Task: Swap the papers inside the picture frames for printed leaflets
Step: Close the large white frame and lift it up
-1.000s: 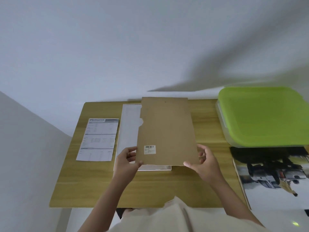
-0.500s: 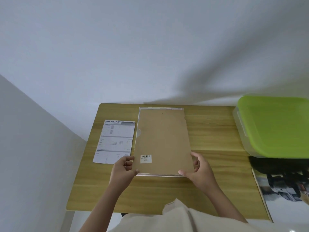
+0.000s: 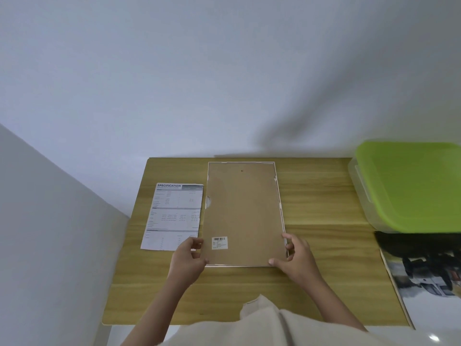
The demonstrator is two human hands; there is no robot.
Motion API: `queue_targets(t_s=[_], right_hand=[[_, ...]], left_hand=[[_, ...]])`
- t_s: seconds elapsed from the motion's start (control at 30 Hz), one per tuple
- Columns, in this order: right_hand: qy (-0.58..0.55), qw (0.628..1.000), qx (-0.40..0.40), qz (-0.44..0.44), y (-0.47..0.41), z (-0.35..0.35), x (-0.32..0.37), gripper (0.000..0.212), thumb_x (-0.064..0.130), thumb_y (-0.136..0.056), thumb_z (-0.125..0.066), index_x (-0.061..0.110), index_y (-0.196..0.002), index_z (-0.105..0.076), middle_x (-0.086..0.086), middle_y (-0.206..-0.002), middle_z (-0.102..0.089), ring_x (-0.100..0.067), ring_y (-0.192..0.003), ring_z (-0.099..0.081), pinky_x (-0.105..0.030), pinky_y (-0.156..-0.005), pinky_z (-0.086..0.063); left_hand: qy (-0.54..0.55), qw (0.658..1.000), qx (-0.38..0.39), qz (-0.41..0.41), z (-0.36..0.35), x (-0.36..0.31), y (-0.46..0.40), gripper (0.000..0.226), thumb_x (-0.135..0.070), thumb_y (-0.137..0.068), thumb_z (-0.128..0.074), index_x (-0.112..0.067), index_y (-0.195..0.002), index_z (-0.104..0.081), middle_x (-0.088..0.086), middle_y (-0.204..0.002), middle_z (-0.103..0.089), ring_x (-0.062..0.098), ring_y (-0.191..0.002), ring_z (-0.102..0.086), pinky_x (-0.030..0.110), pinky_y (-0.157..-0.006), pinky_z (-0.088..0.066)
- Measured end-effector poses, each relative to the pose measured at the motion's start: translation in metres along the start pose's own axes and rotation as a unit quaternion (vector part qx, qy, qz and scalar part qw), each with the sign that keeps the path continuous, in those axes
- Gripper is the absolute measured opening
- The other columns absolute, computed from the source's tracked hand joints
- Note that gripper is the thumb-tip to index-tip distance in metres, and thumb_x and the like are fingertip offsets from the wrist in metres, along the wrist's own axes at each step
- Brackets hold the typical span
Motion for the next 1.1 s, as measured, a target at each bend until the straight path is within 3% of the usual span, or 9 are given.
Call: queue_targets(t_s=[0.13, 0.33, 0.53, 0.73, 0.93, 1.1], right_hand=[[0.007, 1.000, 0.008, 0.000, -0.001, 0.000, -0.001, 0.076, 0.021, -0.059, -0.087, 0.028, -0.125, -0.051, 0.000, -0.105, -0.045, -0.009, -0.075, -0.052, -0.021, -0.075, -0.043], [0.014, 1.000, 0.010, 0.003, -0.006, 0.005, -0.002, 0.068, 0.019, -0.059, -0.087, 0.034, -0.117, -0.053, 0.002, -0.098, -0.048, -0.011, -0.063, -0.054, -0.015, -0.064, -0.042], [-0.010, 1.000, 0.013, -0.010, -0.012, 0.009, -0.012, 0.061, 0.015, -0.059, -0.087, 0.036, -0.108, -0.056, -0.001, -0.085, -0.052, -0.013, -0.061, -0.048, -0.026, -0.067, -0.046], [-0.021, 1.000, 0.020, -0.002, -0.013, 0.009, -0.018, 0.060, 0.015, -0.060, -0.087, 0.043, -0.102, -0.055, 0.001, -0.077, -0.050, -0.011, -0.057, -0.043, -0.024, -0.063, -0.043], [-0.002, 0.999, 0.031, 0.013, -0.014, 0.009, -0.017, 0.059, 0.013, -0.064, -0.084, 0.032, -0.111, -0.055, 0.001, -0.077, -0.048, -0.011, -0.056, -0.042, -0.025, -0.063, -0.042], [0.023, 0.998, 0.050, 0.014, -0.016, 0.011, -0.013, 0.064, 0.016, -0.068, -0.082, 0.038, -0.119, -0.051, 0.001, -0.077, -0.049, -0.010, -0.058, -0.044, -0.026, -0.064, -0.042]], left_hand=[[-0.021, 1.000, -0.008, -0.016, 0.001, 0.002, -0.005, 0.037, 0.000, -0.072, -0.070, -0.022, -0.099, -0.057, -0.002, -0.102, -0.064, 0.014, -0.075, -0.063, 0.016, -0.057, -0.043], [-0.047, 0.998, -0.014, -0.043, 0.000, 0.002, -0.008, 0.032, -0.003, -0.073, -0.072, -0.020, -0.096, -0.058, -0.003, -0.098, -0.061, 0.009, -0.075, -0.061, 0.014, -0.060, -0.042], [-0.065, 0.996, -0.016, -0.054, -0.001, 0.003, -0.012, 0.029, -0.003, -0.074, -0.072, -0.020, -0.094, -0.061, -0.002, -0.097, -0.059, 0.009, -0.075, -0.060, 0.013, -0.063, -0.041], [-0.083, 0.993, -0.017, -0.083, 0.001, 0.004, -0.013, 0.026, -0.005, -0.073, -0.074, -0.021, -0.090, -0.062, -0.003, -0.093, -0.062, 0.006, -0.072, -0.060, 0.011, -0.063, -0.041], [-0.099, 0.990, -0.009, -0.103, 0.003, 0.004, -0.017, 0.027, -0.009, -0.071, -0.077, -0.026, -0.086, -0.061, -0.006, -0.087, -0.063, 0.006, -0.071, -0.060, 0.013, -0.062, -0.042], [-0.118, 0.984, -0.001, -0.133, -0.001, 0.000, -0.019, 0.039, -0.006, -0.072, -0.076, -0.021, -0.107, -0.065, -0.005, -0.084, -0.060, 0.006, -0.073, -0.058, 0.011, -0.065, -0.042]])
Point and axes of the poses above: each hand's wrist, its own y-axis away from the middle knuckle, its own z-axis out of the back of the hand, x = y × z, the point moved 4 cm from there along -y, towards the middle knuckle
